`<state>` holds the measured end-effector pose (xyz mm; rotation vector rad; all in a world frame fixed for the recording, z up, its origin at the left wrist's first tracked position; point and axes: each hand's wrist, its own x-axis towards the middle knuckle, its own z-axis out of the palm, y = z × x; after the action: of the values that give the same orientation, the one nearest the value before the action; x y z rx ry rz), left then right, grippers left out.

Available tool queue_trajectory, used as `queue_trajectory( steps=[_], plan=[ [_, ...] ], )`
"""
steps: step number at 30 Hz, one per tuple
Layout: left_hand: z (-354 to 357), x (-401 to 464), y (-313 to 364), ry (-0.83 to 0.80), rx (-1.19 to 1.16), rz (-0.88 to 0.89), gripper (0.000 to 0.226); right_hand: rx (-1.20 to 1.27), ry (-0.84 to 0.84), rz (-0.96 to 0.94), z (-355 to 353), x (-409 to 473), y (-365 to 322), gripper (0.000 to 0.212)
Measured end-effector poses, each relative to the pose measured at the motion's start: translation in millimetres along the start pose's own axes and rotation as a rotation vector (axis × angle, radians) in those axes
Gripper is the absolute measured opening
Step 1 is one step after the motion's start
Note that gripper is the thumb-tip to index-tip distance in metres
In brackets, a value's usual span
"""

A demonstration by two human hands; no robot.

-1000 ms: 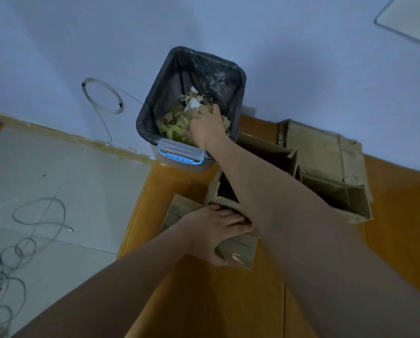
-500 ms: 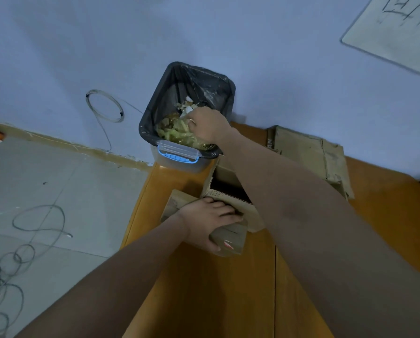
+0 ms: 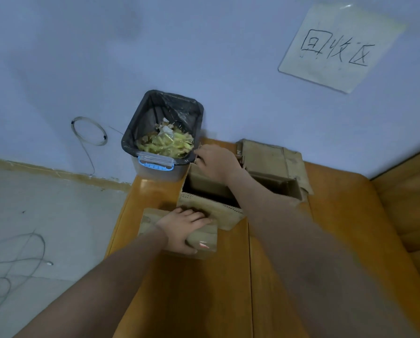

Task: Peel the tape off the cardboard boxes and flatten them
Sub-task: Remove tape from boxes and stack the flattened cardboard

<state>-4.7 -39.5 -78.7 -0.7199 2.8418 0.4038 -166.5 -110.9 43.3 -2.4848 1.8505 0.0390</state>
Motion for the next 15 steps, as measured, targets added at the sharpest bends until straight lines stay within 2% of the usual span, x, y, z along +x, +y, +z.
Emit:
queue_trajectory(
  steps=[11,15],
  plan=[
    [19,-27,67,-0.014,-0.040,-0.070,0.100,0.129,0.014,0.093,46,-112,-40,0.044],
    [17,-44,69,0.099,-0.036,-0.134,0.096,0.121,-0.021,0.147,60,-146,-44,0.047]
  ],
)
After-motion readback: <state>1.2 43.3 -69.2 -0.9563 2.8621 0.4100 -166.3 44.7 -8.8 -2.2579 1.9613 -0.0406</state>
